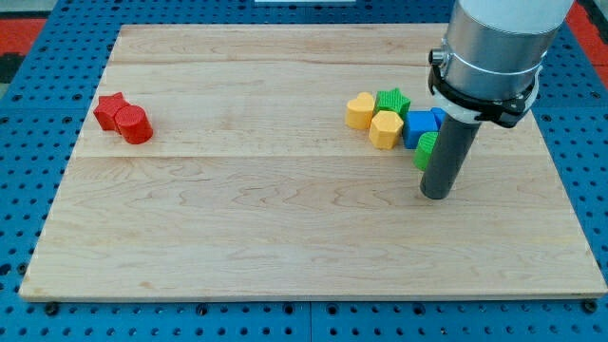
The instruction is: Move your arm towards bottom center
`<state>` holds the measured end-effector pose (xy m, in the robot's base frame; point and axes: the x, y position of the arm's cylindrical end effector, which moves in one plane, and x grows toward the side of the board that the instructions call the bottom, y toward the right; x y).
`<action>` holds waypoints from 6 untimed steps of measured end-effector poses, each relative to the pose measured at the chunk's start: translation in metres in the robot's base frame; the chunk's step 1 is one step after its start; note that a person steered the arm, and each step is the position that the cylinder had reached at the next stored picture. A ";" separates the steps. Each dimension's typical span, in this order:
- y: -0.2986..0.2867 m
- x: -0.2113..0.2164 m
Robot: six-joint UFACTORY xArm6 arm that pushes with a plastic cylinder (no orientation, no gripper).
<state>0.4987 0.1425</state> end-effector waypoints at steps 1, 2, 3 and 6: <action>-0.001 0.005; -0.017 0.018; -0.067 0.037; -0.099 0.048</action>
